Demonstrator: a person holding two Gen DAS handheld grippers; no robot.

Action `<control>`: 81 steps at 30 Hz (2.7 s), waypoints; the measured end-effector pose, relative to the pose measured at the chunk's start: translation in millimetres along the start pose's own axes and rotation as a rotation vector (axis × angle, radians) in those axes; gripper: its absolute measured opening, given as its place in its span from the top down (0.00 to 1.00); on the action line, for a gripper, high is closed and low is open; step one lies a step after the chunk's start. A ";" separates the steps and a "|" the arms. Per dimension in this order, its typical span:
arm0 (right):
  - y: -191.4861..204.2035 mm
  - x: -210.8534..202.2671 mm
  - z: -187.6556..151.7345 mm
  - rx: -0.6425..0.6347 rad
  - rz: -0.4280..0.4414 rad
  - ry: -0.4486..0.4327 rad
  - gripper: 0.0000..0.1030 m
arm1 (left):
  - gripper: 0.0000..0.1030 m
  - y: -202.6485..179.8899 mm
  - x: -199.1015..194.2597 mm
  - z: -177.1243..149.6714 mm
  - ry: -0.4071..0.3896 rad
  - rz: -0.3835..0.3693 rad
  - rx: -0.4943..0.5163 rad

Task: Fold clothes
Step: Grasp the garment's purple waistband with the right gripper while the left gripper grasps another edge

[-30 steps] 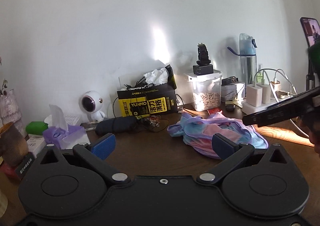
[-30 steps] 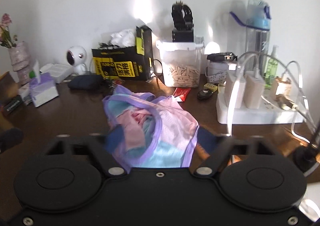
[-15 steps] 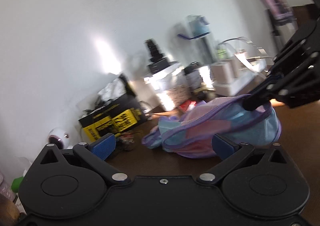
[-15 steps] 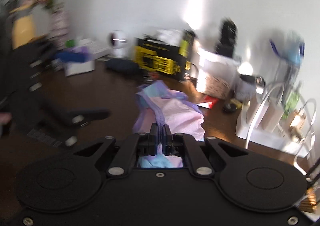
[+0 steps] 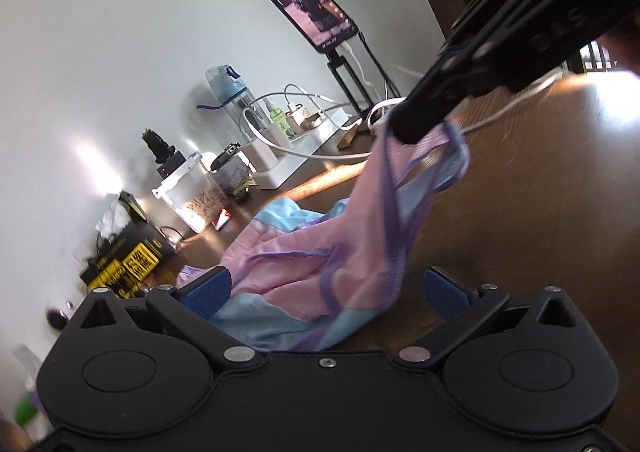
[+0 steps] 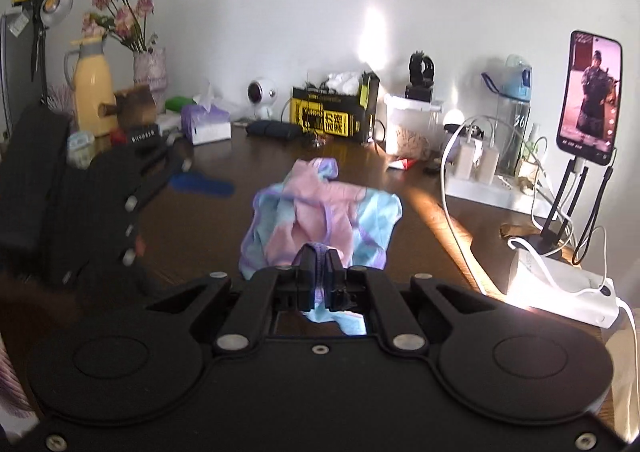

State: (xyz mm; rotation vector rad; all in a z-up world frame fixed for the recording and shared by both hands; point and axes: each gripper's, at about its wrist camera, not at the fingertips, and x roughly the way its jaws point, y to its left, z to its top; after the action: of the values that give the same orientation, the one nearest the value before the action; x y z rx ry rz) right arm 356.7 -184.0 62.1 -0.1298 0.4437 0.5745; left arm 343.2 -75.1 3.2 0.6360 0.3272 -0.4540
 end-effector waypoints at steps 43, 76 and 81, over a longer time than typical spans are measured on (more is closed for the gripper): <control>18.2 -19.1 -16.8 0.004 -0.006 -0.006 0.93 | 0.00 11.6 7.1 -1.5 0.026 0.143 -0.349; 11.6 -22.1 -36.0 0.050 -0.058 0.018 0.92 | 0.95 4.4 -9.3 -1.4 0.097 0.189 -0.243; 10.7 -0.8 -40.7 0.028 -0.105 0.053 0.92 | 0.95 23.2 -13.6 8.5 0.122 0.095 -0.373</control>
State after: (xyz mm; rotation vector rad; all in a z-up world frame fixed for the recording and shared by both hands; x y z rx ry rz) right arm 335.2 -185.3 26.0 -0.1409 0.4929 0.4621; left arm 344.5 -59.8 26.8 0.3140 0.4820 -0.2534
